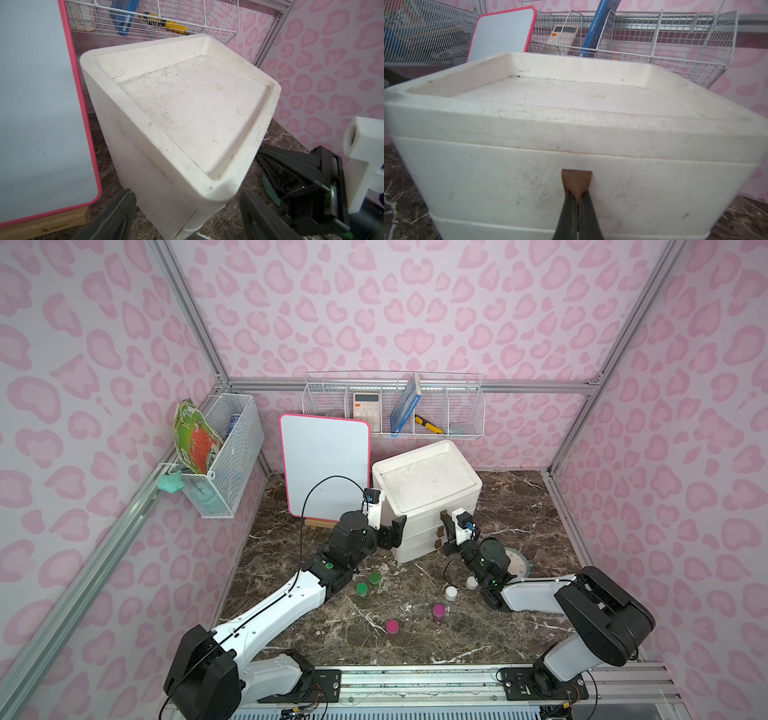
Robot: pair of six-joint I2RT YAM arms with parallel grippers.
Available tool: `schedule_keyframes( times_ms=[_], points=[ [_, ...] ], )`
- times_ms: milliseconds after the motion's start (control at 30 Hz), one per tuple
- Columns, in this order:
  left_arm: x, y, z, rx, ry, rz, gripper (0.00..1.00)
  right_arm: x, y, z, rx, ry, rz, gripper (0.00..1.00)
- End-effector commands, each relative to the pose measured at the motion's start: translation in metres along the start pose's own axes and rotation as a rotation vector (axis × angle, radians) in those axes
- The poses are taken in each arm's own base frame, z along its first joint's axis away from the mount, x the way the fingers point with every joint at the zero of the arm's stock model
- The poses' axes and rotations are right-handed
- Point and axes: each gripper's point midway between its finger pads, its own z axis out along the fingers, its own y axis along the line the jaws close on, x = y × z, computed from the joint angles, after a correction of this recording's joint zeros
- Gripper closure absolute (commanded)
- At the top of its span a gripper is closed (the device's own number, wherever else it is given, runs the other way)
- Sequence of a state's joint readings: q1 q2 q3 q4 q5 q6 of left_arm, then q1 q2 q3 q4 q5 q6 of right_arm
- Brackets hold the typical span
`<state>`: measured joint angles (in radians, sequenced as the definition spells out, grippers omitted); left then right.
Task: Put the paint cans in the drawer according to color
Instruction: Open the drawer in the storage box.
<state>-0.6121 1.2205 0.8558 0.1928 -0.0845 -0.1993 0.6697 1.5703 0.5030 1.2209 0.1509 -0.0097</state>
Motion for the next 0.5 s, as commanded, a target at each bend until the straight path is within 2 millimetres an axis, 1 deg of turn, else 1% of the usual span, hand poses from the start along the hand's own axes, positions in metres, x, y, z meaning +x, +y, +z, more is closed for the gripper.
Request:
schedule_keyframes(
  times_ms=[0, 167, 267, 467],
  points=[
    [-0.003, 0.000, 0.003, -0.010, -0.003, 0.021, 0.17, -0.016, 0.000, -0.004, 0.008, -0.056, -0.009, 1.00],
    [0.003, 0.001, 0.009, -0.028, 0.023, 0.027, 0.18, -0.018, 0.002, -0.015, 0.007, -0.051, -0.004, 1.00],
    [0.002, 0.006, 0.010, -0.053, 0.026, 0.017, 0.19, -0.018, 0.002, -0.023, 0.009, -0.041, 0.001, 1.00],
    [0.001, 0.005, 0.015, -0.055, 0.028, -0.017, 0.22, -0.015, -0.002, -0.042, 0.018, -0.012, 0.003, 1.00]
  ],
)
